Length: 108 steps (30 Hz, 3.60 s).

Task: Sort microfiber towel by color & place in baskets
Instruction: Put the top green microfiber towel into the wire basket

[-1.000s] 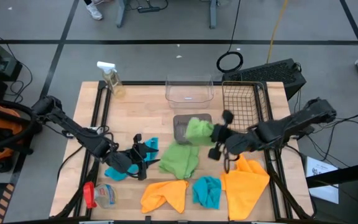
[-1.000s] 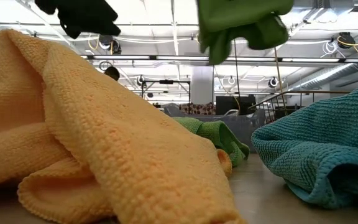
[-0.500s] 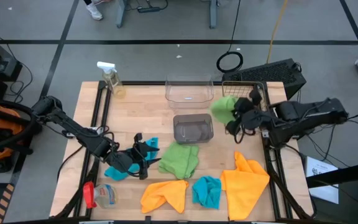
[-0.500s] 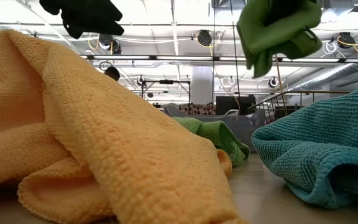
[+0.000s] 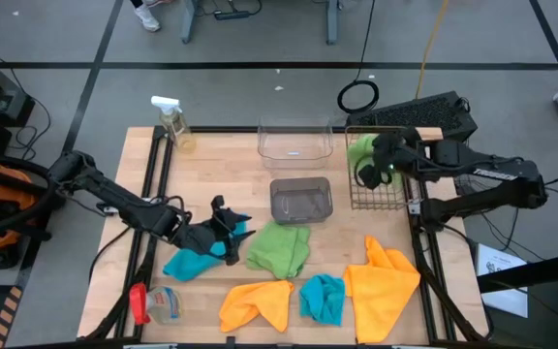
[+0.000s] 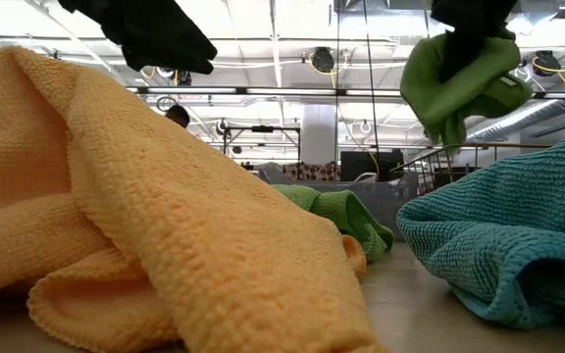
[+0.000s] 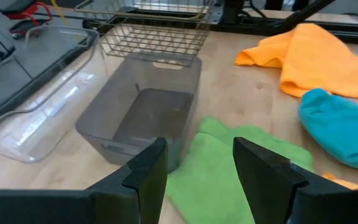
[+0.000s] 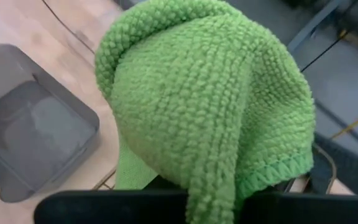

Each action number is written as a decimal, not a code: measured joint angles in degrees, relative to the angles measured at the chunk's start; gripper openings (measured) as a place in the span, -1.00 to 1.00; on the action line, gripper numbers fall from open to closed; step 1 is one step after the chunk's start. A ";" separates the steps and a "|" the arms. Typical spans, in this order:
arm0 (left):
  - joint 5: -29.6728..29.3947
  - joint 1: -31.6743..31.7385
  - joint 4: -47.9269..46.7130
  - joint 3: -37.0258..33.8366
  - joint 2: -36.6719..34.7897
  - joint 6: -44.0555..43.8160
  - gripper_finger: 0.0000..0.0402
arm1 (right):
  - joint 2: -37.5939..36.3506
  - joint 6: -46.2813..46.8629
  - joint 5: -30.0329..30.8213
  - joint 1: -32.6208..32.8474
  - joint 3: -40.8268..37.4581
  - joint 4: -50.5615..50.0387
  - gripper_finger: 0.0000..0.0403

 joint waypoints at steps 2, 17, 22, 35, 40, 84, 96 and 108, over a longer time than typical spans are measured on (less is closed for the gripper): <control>0.01 0.64 -0.01 0.00 0.00 0.04 -0.06 | 0.30 -1.55 -3.37 -3.27 0.00 -0.06 -0.98; 1.98 3.43 -0.01 -0.01 0.00 2.02 -0.06 | 7.92 -9.74 -13.70 -23.15 -2.18 0.91 -0.99; 3.29 3.43 -0.03 -0.01 0.00 1.93 -0.06 | 9.74 -12.32 -18.52 -27.85 -8.69 8.68 -0.99; 3.40 3.43 -0.09 -0.01 0.00 2.01 -0.06 | 9.90 -12.32 -23.61 -34.50 -19.59 21.19 -0.99; 3.42 3.43 -0.09 0.00 0.00 2.02 -0.06 | 9.90 -12.45 -23.62 -35.72 -22.72 23.84 -0.99; 3.69 3.43 -0.40 -0.01 -0.02 2.00 -0.06 | 11.24 -15.25 -24.69 -37.21 -30.23 32.55 -0.19; 3.66 3.43 -0.38 0.01 -0.02 2.00 -0.06 | -4.75 -14.79 -25.09 -35.43 -30.21 30.36 -0.01; 3.63 3.43 -0.36 0.00 -0.02 3.22 -0.06 | -8.32 -10.11 -32.57 -24.61 -30.12 29.48 -0.93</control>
